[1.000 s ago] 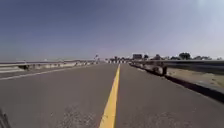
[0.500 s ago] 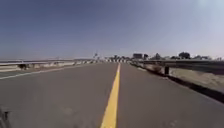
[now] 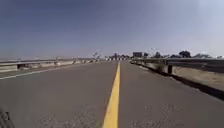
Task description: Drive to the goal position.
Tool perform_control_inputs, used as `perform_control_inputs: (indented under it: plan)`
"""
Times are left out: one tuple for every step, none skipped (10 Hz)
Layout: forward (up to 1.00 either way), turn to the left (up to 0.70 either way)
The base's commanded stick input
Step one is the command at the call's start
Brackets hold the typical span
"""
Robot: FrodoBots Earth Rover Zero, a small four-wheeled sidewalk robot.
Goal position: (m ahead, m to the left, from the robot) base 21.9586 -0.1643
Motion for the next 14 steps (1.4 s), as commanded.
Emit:
perform_control_inputs:
  plan:
    - [0.50, 0.00]
    - [0.50, 0.00]
    - [0.50, 0.00]
    - [0.50, 0.00]
    - [0.50, 0.00]
    - [0.50, 0.00]
    - [0.50, 0.00]
    - [0.50, 0.00]
    - [0.50, 0.00]
    - [0.50, 0.00]
    - [0.50, 0.00]
    - [0.50, 0.00]
    - [0.50, 0.00]
    - [0.50, 0.00]
